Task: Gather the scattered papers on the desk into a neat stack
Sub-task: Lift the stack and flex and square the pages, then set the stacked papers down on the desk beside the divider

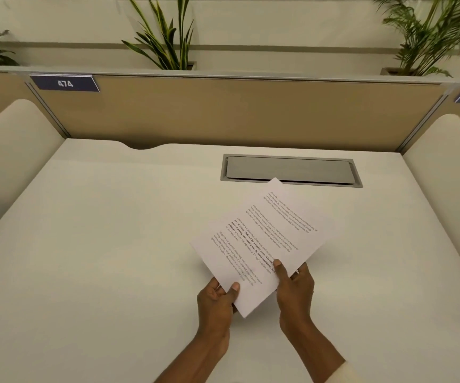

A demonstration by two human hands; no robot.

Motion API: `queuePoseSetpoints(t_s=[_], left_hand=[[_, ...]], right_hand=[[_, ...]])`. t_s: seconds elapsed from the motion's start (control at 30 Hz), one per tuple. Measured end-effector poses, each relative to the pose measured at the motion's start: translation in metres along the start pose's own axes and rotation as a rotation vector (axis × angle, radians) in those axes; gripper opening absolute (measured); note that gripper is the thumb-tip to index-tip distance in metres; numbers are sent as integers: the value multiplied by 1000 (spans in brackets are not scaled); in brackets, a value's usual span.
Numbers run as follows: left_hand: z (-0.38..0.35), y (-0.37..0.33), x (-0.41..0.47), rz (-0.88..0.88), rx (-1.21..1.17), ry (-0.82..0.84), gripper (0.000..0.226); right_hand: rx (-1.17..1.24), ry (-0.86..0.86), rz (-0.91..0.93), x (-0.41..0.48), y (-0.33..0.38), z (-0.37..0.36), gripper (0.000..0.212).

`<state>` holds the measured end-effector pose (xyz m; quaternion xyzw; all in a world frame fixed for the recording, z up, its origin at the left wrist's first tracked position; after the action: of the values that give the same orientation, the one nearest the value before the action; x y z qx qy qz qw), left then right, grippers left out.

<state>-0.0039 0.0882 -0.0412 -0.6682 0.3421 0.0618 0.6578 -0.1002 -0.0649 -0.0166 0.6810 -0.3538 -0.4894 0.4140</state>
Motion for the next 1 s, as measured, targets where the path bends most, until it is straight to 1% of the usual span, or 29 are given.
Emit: queuePoseSetpoints(t_s=[0.17, 0.3, 0.43, 0.5, 0.57, 0.7, 0.77, 0.9, 1.0], left_hand=[[-7, -4, -4, 9, -18, 79, 36], [-9, -9, -2, 2, -35, 142, 32], [3, -21, 13, 11, -38, 102, 23], [8, -27, 21, -4, -19, 83, 25], [11, -32, 29, -8, 25, 73, 22], [8, -38, 44, 25, 172, 45, 7], [0, -41, 48, 27, 243, 75, 3], [-22, -48, 55, 24, 344, 150, 7], [-41, -52, 61, 21, 437, 183, 11]], right_hand=[[-62, 21, 84, 11, 11, 10, 32], [-30, 59, 69, 22, 16, 21, 32], [-25, 142, 34, 37, 25, 37, 33], [-40, 187, 10, 46, 31, 45, 32], [-57, 248, -12, 54, 38, 53, 33], [-138, 370, -26, 68, 54, 67, 35], [-181, 414, -37, 75, 60, 72, 37], [-223, 477, -75, 90, 69, 81, 47], [-257, 515, -103, 103, 74, 88, 40]])
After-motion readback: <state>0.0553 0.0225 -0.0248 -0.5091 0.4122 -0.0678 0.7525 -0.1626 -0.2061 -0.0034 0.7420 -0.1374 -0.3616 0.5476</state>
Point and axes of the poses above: each hand's wrist, its own x-axis towards the middle knuckle, its own z-axis out of the back of the hand, y = z × x, the point moved 5 cm from there along x, towards the middle knuckle, and after that the axes turned 9 degrees about x, right-handed, at the moved point
